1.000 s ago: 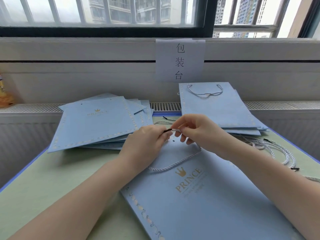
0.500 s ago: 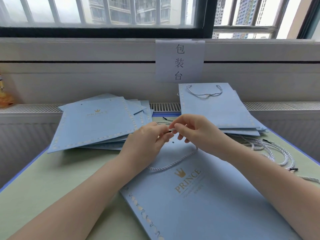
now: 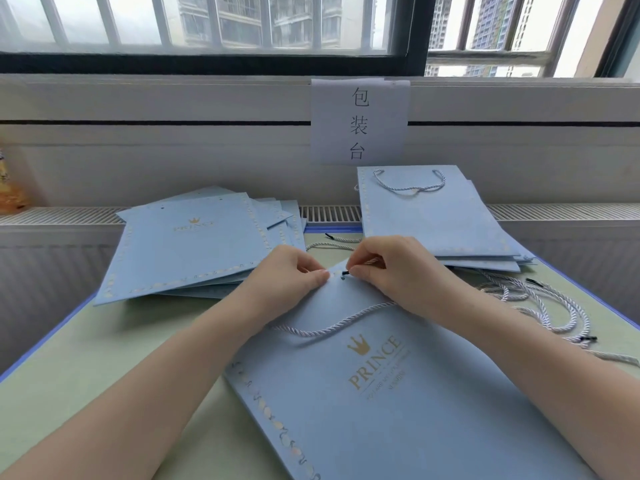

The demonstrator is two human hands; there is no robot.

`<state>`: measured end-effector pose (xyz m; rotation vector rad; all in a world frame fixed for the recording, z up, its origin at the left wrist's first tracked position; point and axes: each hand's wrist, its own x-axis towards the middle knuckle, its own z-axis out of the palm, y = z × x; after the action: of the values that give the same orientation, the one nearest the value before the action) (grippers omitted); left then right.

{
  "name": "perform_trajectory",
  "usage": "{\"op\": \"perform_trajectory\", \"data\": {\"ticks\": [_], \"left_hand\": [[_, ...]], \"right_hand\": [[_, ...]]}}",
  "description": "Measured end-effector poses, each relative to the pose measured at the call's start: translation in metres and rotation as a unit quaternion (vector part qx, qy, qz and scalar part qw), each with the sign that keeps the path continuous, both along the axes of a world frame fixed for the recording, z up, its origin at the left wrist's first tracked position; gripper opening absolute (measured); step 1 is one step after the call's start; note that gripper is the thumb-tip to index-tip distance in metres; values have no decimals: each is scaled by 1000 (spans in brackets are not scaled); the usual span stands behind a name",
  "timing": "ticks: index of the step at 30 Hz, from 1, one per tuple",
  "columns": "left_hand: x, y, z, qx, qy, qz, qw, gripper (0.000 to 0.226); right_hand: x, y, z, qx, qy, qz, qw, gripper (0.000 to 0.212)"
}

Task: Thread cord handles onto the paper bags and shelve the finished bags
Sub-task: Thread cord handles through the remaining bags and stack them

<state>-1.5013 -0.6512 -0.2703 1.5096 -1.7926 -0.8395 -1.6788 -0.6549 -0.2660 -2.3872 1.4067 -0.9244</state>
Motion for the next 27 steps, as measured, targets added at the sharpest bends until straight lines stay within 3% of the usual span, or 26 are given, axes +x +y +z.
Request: {"op": "perform_trajectory", "data": {"ticks": [8, 13, 16, 22, 27], "left_hand": [[14, -2, 11, 180, 159, -17, 971, 26], [23, -8, 8, 222, 186, -51, 956, 34], [25, -7, 9, 230, 184, -68, 953, 23], [28, -10, 6, 235, 202, -93, 946, 23], [28, -9, 4, 281, 236, -162, 916, 31]], "right_hand": [[7, 7, 4, -66, 31, 10, 997, 10], [12, 10, 1, -142, 104, 34, 984, 11], [15, 9, 0, -126, 121, 53, 983, 12], [12, 9, 1, -62, 1, 63, 996, 16], [10, 6, -1, -6, -58, 47, 997, 10]]}}
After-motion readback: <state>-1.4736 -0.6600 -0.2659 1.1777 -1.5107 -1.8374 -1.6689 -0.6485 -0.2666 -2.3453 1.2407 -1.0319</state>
